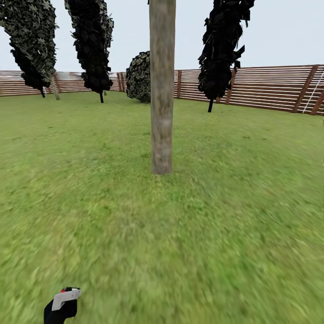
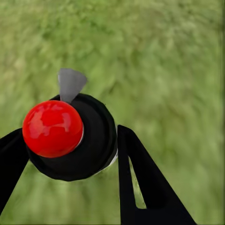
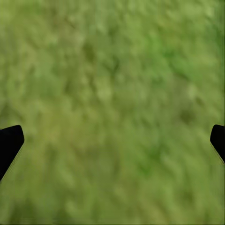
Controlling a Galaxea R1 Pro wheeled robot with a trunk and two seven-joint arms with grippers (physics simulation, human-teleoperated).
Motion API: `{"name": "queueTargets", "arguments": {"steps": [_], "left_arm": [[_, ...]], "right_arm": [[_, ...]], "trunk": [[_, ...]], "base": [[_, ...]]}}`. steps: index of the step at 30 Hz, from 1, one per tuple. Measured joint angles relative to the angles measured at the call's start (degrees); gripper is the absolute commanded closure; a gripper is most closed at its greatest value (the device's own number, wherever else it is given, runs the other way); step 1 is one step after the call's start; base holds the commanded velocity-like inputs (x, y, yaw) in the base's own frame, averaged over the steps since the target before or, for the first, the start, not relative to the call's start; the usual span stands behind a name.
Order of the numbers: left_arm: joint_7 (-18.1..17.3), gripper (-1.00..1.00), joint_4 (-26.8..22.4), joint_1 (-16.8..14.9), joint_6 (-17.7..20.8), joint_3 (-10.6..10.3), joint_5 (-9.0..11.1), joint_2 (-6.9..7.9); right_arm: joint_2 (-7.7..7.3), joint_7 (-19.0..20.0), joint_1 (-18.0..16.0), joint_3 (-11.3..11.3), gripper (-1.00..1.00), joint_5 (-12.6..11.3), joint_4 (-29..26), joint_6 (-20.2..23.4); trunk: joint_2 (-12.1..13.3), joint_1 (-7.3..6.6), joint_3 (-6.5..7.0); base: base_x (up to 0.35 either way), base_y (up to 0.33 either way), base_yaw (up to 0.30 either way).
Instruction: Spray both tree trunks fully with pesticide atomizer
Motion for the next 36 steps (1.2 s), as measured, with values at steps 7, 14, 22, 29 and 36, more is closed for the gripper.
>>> {"name": "queueTargets", "arguments": {"steps": [7,14,22,29,36], "left_arm": [[0.0,1.0,0.0,0.0,0.0,0.0,0.0,0.0],[0.0,1.0,0.0,0.0,0.0,0.0,0.0,0.0],[0.0,1.0,0.0,0.0,0.0,0.0,0.0,0.0],[0.0,1.0,-0.1,0.0,0.0,0.0,0.0,0.0],[0.0,1.0,-0.1,0.0,0.0,0.0,0.0,0.0]], "right_arm": [[0.03,0.0,0.0,0.2,-1.0,0.0,0.0,0.0],[0.03,0.0,0.0,0.3,-1.0,0.0,0.0,-0.1],[-0.03,0.0,0.0,0.3,-1.0,0.0,0.0,-0.1],[-0.02,0.0,0.0,0.3,-1.0,0.0,0.0,0.0],[0.03,0.0,0.0,0.3,-1.0,0.0,-0.2,-0.1]], "trunk": [[0.0,0.0,0.04],[0.0,0.0,0.55],[0.0,0.0,0.66],[0.0,0.0,0.66],[0.0,0.0,0.66]], "base": [[0.338,0.0,-0.005],[0.338,0.0,0.0],[0.337,0.0,0.0],[0.338,0.0,0.0],[0.338,0.0,0.0]]}}
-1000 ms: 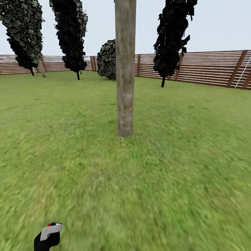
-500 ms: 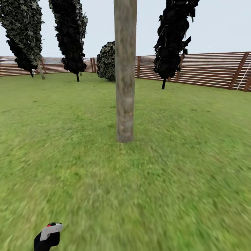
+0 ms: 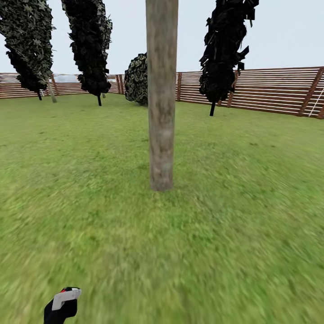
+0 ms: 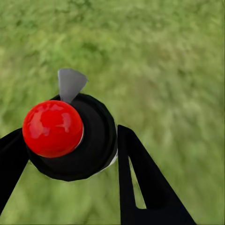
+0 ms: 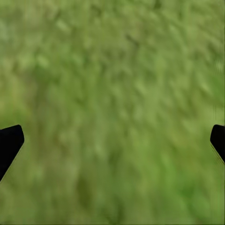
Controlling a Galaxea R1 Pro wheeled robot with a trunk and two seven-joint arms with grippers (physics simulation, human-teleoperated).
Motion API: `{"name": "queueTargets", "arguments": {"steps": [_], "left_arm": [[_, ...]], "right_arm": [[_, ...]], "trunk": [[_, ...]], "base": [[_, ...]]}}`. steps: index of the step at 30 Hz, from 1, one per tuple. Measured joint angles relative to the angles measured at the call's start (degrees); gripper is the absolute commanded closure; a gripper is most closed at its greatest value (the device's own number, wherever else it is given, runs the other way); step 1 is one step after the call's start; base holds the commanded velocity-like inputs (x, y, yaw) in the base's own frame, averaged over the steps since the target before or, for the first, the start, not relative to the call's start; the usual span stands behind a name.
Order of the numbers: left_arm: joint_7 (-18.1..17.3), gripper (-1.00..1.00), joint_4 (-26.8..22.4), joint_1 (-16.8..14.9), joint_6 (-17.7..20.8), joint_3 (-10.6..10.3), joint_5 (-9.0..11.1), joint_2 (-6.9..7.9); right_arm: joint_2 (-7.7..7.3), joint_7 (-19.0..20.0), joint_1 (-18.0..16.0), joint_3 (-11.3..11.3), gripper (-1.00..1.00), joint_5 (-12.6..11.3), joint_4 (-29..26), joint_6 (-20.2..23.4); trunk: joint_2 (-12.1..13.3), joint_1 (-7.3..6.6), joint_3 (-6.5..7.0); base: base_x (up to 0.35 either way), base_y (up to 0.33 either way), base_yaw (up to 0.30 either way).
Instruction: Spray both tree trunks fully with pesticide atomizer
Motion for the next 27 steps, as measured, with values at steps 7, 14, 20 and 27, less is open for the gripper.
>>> {"name": "queueTargets", "arguments": {"steps": [7,14,20,27], "left_arm": [[0.0,1.0,0.0,0.0,0.0,0.0,0.0,0.0],[0.0,1.0,-0.1,0.0,0.0,0.0,0.0,0.0],[0.0,1.0,0.0,0.0,-0.1,0.0,0.0,0.0],[0.0,1.0,0.0,0.0,-0.1,0.0,-0.1,0.02]], "right_arm": [[0.0,0.0,0.0,0.0,-1.0,0.0,0.0,0.0],[0.0,0.0,0.0,0.0,-1.0,0.0,0.0,0.0],[0.0,0.0,0.0,0.0,-1.0,0.0,-0.1,0.0],[0.03,-0.1,0.0,-0.1,-1.0,0.0,0.2,0.1]], "trunk": [[0.0,0.0,0.0],[0.0,0.0,0.0],[0.0,0.0,0.0],[0.0,0.01,0.0]], "base": [[0.338,0.0,0.0],[0.338,0.0,0.0],[0.332,0.0,0.0],[0.258,-0.005,0.0]]}}
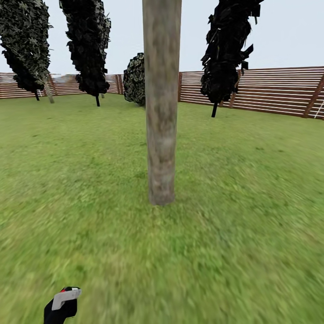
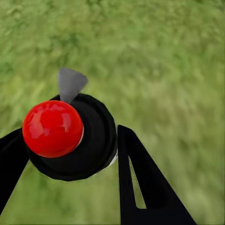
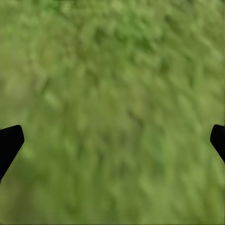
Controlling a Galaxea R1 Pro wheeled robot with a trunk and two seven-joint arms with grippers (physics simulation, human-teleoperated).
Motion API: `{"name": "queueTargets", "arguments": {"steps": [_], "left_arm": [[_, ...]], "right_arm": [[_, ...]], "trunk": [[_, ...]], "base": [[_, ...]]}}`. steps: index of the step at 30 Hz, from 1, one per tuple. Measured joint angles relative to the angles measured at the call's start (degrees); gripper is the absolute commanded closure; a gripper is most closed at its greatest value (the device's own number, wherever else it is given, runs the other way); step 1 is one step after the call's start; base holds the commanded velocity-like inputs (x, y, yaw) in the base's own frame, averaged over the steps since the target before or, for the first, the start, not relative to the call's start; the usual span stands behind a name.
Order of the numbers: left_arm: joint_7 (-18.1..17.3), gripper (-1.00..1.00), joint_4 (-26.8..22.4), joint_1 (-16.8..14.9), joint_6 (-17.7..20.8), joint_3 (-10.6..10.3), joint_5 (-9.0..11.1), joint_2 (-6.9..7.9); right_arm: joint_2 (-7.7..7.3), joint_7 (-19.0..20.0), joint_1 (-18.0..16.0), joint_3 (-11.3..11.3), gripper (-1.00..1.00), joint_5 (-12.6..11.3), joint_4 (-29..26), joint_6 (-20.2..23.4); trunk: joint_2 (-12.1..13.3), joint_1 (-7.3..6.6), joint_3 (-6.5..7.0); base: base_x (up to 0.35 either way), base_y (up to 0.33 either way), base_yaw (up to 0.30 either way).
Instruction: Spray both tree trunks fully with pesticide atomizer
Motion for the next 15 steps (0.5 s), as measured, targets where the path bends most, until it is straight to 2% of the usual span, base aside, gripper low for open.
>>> {"name": "queueTargets", "arguments": {"steps": [7,15], "left_arm": [[0.0,1.0,0.0,0.0,-0.1,-0.1,0.0,-0.08],[-0.1,1.0,-0.2,0.0,0.0,-0.1,0.0,-0.11]], "right_arm": [[0.07,0.0,0.0,0.0,-1.0,0.0,0.0,0.0],[-0.01,0.1,0.0,-0.2,-1.0,0.0,-0.2,0.0]], "trunk": [[0.0,0.0,0.0],[0.0,0.02,0.0]], "base": [[0.219,-0.135,0.0],[0.047,-0.035,0.0]]}}
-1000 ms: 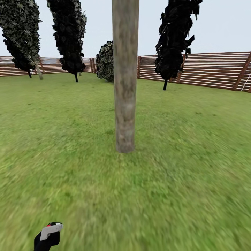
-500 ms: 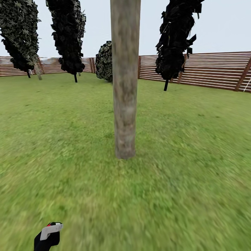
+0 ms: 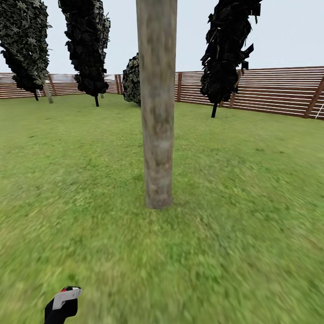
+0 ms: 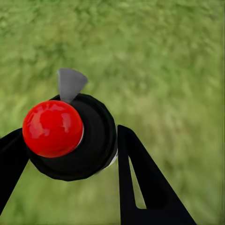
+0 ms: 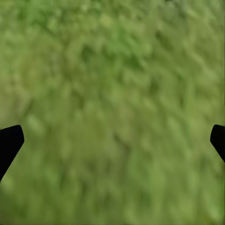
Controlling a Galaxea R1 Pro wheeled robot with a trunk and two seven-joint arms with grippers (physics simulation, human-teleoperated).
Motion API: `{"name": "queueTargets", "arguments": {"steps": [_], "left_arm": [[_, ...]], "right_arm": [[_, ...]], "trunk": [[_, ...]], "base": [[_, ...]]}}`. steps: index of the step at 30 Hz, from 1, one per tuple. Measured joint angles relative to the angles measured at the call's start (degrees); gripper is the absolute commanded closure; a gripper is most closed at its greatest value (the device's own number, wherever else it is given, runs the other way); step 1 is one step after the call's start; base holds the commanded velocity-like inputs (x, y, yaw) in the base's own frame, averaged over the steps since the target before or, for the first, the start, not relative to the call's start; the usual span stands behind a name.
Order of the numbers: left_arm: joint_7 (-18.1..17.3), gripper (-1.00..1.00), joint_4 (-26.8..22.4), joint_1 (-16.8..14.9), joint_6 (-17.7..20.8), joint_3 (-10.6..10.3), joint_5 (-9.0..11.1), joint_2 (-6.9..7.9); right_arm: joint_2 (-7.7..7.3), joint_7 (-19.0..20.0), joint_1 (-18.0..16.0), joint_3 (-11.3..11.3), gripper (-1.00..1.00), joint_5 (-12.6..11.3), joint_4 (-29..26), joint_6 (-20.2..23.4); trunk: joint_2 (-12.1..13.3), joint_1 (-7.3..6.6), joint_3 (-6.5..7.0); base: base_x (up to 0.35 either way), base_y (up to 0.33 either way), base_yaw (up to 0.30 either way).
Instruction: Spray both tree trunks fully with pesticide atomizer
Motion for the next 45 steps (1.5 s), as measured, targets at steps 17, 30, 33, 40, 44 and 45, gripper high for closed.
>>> {"name": "queueTargets", "arguments": {"steps": [17,30,33,40,44,45], "left_arm": [[-46.1,1.0,-13.3,-6.4,17.0,-3.5,-19.0,7.26],[-59.8,1.0,-13.9,-11.2,22.0,-3.6,-34.3,6.55],[-59.9,1.0,-13.8,-11.2,22.1,-6.3,-34.8,5.85],[-59.9,1.0,-13.8,-11.2,22.1,-9.3,-34.9,3.15],[-59.8,1.0,-13.8,-11.2,22.0,-9.5,-34.9,2.2],[-59.8,1.0,-13.9,-11.2,21.9,-9.6,-34.9,1.56]], "right_arm": [[-0.03,34.4,-19.6,0.4,-1.0,28.2,-9.7,11.0],[0.82,51.1,-24.3,1.7,-1.0,32.8,-9.3,14.3],[1.79,51.7,-24.3,3.2,-1.0,33.0,-8.7,14.3],[2.5,52.0,-24.3,8.1,1.0,32.9,-8.6,14.3],[4.08,52.0,-24.3,8.4,1.0,33.0,-8.6,14.3],[4.64,52.0,-24.3,8.8,1.0,33.0,-8.6,14.3]], "trunk": [[0.0,0.0,0.01],[0.0,0.0,0.0],[0.0,0.0,0.0],[0.0,0.0,0.0],[0.0,0.0,0.01],[0.0,0.0,0.0]], "base": [[0.001,-0.001,0.0],[0.0,0.0,0.0],[0.0,0.0,0.0],[0.0,0.0,0.0],[0.0,0.0,0.0],[0.0,0.0,0.0]]}}
